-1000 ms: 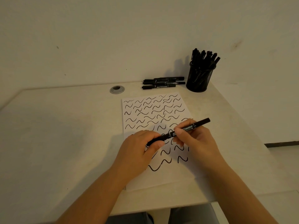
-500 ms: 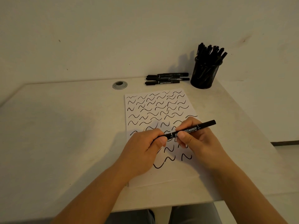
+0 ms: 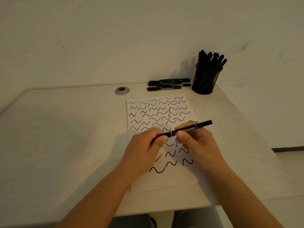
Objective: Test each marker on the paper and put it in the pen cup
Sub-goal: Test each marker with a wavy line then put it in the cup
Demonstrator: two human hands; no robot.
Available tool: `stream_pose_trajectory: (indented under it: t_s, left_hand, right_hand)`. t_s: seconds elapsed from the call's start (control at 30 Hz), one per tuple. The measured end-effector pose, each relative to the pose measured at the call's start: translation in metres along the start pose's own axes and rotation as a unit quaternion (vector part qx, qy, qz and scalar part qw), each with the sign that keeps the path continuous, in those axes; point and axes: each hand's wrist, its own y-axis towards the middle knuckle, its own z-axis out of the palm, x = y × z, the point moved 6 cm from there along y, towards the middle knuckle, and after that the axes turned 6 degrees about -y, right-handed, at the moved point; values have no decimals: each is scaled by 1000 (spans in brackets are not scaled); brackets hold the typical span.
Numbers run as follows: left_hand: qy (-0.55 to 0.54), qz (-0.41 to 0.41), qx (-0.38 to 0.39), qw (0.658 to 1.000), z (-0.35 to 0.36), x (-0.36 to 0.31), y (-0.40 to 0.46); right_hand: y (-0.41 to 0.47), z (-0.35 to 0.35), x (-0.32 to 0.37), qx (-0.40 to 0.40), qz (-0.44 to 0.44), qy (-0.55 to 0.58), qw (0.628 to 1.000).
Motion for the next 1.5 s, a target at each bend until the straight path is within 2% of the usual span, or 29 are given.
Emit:
stream_pose_trajectory:
  t_s: [0.13, 0.2, 0.27, 0.37, 0.47, 0.57, 0.67, 0.77, 0.9, 0.97, 1.1, 1.23, 1.37, 1.5]
  left_hand:
    - [-29, -27, -98, 994, -15, 2, 3]
    - [-21, -45, -134, 990, -23, 4, 7]
    - [16, -39, -131, 991, -26, 1, 13]
    - [75, -28, -98, 992, -26, -7, 23]
    - [131, 2, -86, 988, -29, -16, 36]
    - [152, 26, -89, 984, -34, -24, 54]
    - [148, 62, -80, 984, -33, -37, 71]
    - [114, 76, -78, 988, -36, -44, 90]
    - [114, 26, -57, 992, -39, -23, 139]
    - [150, -8, -27, 988, -37, -5, 163]
    - [236, -57, 23, 970, -34, 36, 200]
    - [282, -63, 54, 956, -34, 72, 222]
    - [331, -55, 74, 939, -29, 94, 237]
    - [335, -63, 79, 937, -22, 107, 247]
  right_hand:
    - [-1, -5, 1, -101, 19, -69, 992]
    - [0, -1, 12, -110, -25, -127, 985]
    - [4, 3, 32, -116, -107, -212, 965]
    - [16, 7, 55, -98, -200, -352, 909]
    - [34, 11, 58, -34, -216, -458, 862]
    - [49, 13, 59, 15, -240, -497, 834]
    - [65, 9, 62, 29, -249, -509, 823]
    - [86, -5, 62, 16, -220, -505, 834]
    - [126, -50, 66, -58, -127, -430, 892]
    - [146, -72, 70, -90, -91, -376, 918]
    - [177, -106, 80, -157, -78, -286, 942]
    - [201, -130, 82, -218, -66, -211, 951]
    - [215, -140, 71, -241, -50, -211, 946]
    - [222, -141, 58, -232, -56, -237, 942]
